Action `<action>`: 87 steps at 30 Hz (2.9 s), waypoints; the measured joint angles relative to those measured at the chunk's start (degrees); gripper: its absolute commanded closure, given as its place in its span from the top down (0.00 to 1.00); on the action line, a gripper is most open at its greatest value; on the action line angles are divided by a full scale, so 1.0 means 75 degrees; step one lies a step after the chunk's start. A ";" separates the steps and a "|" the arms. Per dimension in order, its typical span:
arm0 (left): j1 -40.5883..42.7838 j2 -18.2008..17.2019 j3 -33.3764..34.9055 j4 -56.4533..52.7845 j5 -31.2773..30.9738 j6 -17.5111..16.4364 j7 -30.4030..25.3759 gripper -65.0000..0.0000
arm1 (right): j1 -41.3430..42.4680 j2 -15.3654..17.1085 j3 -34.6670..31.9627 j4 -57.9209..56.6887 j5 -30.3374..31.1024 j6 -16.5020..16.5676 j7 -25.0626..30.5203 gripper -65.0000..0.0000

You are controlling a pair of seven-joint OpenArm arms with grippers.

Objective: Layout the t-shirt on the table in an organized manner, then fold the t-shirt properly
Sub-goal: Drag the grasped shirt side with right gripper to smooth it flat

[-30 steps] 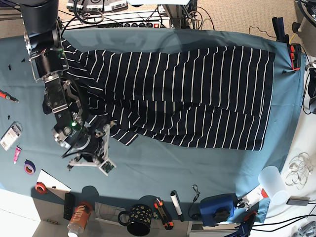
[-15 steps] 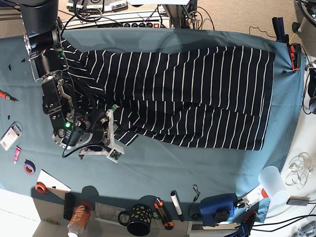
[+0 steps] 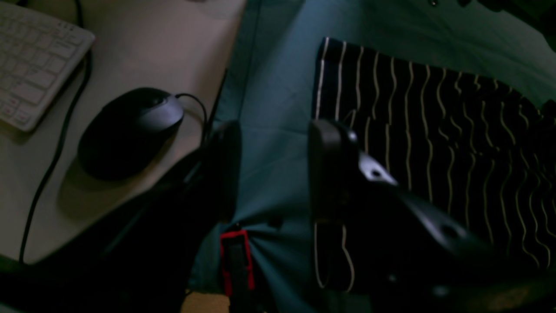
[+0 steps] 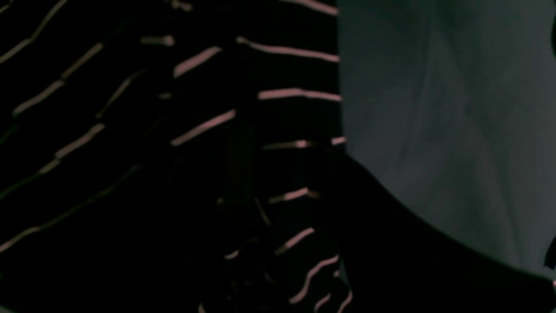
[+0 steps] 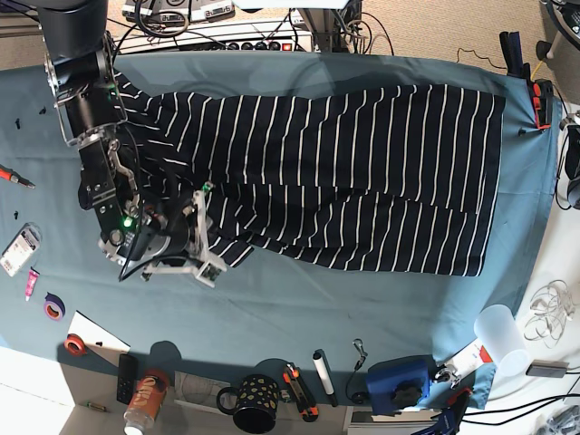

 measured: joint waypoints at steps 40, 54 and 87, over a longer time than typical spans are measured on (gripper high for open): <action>0.0000 0.0003 0.0000 0.0000 -0.0344 0.0000 -0.0003 0.40 | 0.0338 -0.0017 0.0000 -0.1859 -0.1606 -0.0586 0.2011 0.30; 0.0000 0.0003 0.0000 0.0000 -0.0344 0.0000 0.0000 0.40 | 0.0755 -0.0020 0.0000 -0.1859 -0.0796 -0.0597 0.1422 0.30; 0.0003 0.0003 0.0000 0.0000 -0.0361 0.0000 0.0000 0.40 | 0.0729 -0.0058 0.0000 -0.3351 -0.1201 -0.1122 0.2655 0.20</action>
